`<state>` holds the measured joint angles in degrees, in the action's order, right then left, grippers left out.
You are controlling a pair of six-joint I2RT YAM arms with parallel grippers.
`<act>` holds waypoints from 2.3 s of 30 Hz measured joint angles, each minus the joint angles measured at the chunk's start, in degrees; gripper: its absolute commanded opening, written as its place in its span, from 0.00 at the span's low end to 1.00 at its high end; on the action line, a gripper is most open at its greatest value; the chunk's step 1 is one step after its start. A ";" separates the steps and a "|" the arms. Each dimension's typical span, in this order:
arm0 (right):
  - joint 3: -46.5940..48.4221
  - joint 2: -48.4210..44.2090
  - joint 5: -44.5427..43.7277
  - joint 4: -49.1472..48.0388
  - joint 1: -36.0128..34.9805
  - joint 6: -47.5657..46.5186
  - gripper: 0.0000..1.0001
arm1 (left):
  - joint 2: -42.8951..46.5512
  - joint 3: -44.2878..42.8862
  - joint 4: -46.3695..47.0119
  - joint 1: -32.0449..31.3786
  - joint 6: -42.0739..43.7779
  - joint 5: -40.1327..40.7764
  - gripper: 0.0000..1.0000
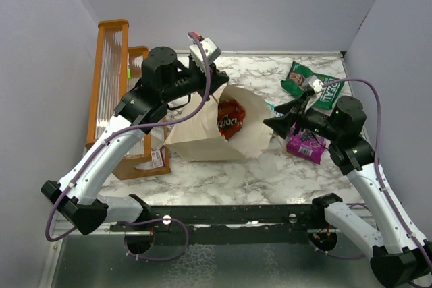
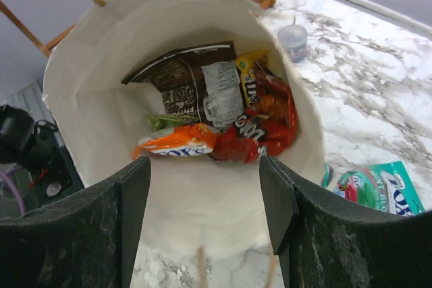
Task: Take the snacks out of the paper bag
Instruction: Take out the snack from the paper bag.
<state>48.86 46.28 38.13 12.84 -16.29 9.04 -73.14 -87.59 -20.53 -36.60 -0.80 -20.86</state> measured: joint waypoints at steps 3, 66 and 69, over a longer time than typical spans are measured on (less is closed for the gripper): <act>-1.25 -0.24 1.27 0.04 -1.14 -0.57 0.64 | 0.00 0.31 1.95 0.00 -2.45 -3.91 0.00; -10.78 35.39 -37.51 -39.60 -28.85 -54.55 0.51 | 14.78 22.67 15.89 0.00 -29.14 -15.76 0.00; -10.60 36.68 -37.53 -40.37 -28.72 -54.53 0.36 | 14.82 22.67 15.54 0.00 -29.11 -15.54 0.00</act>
<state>38.26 82.96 0.60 -27.53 -45.01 -45.50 -58.33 -64.93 -4.99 -36.60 -29.91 -36.40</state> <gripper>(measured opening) 0.506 0.018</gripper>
